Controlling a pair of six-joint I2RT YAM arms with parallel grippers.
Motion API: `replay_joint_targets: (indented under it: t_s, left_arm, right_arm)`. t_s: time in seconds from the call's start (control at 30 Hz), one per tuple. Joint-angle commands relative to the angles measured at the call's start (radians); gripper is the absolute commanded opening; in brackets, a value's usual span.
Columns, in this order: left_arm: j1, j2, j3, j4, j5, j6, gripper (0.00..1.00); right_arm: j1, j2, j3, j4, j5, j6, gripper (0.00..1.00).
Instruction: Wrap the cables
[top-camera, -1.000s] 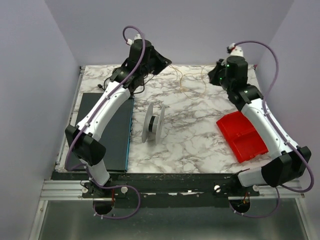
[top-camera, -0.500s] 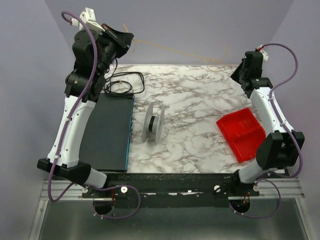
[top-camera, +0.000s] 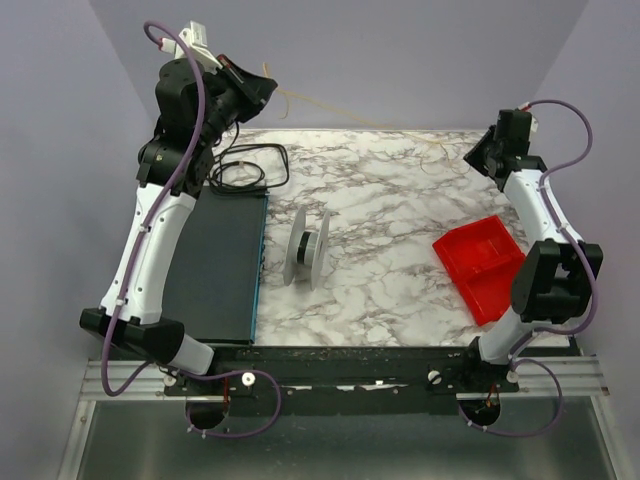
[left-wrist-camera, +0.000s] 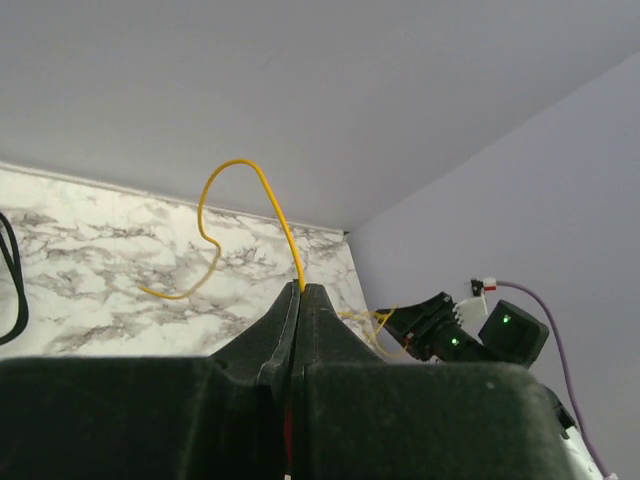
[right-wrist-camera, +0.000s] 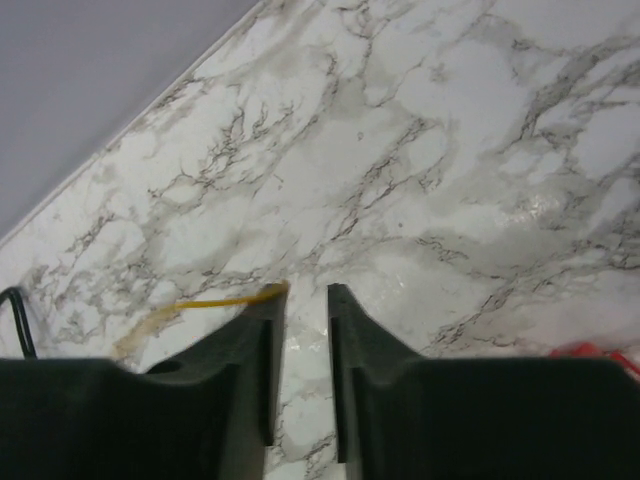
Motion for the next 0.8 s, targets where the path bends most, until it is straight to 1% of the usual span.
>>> replay_joint_targets:
  t_s: [0.0,0.07,0.13,0.2,0.27,0.33,0.4,0.57,0.6,0.67,0.77]
  left_arm:
    - [-0.003,-0.005,0.076,0.054,0.018,0.049,0.00]
    - [-0.004,-0.014,0.081,0.047,0.027,0.044,0.00]
    - [-0.006,-0.019,0.097,0.035,0.044,0.039,0.00]
    - [-0.012,-0.012,0.123,0.022,0.072,0.037,0.00]
    - [-0.019,0.005,0.164,0.006,0.100,0.038,0.00]
    - [-0.027,0.038,0.230,-0.025,0.123,0.047,0.00]
    - [-0.035,0.068,0.283,-0.052,0.132,0.060,0.00]
    - [-0.044,0.069,0.285,-0.014,0.145,0.065,0.00]
    - [-0.045,0.070,0.285,-0.006,0.143,0.065,0.00]
    - [-0.047,0.071,0.289,0.008,0.142,0.066,0.00]
    - [-0.059,0.074,0.302,0.026,0.129,0.061,0.00]
  right_arm:
    - [-0.040,0.035,-0.012,0.020,0.058,0.007,0.36]
    - [-0.049,0.057,-0.001,0.021,0.055,0.021,0.47]
    - [-0.059,0.066,-0.015,0.059,0.017,0.050,0.55]
    - [-0.060,0.063,-0.052,0.127,-0.030,0.075,0.60]
    - [-0.060,0.068,-0.066,0.164,-0.067,0.101,0.61]
    - [-0.054,0.073,-0.064,0.178,-0.148,0.120,0.62]
    - [-0.026,0.057,-0.070,0.193,-0.169,0.113,0.63]
    - [0.077,-0.024,-0.092,0.217,-0.198,0.052,0.66]
    - [0.101,-0.044,-0.101,0.230,-0.231,0.046,0.66]
    - [0.125,-0.090,-0.144,0.300,-0.346,0.041,0.67]
    - [0.171,-0.173,-0.231,0.435,-0.457,0.024,0.72]
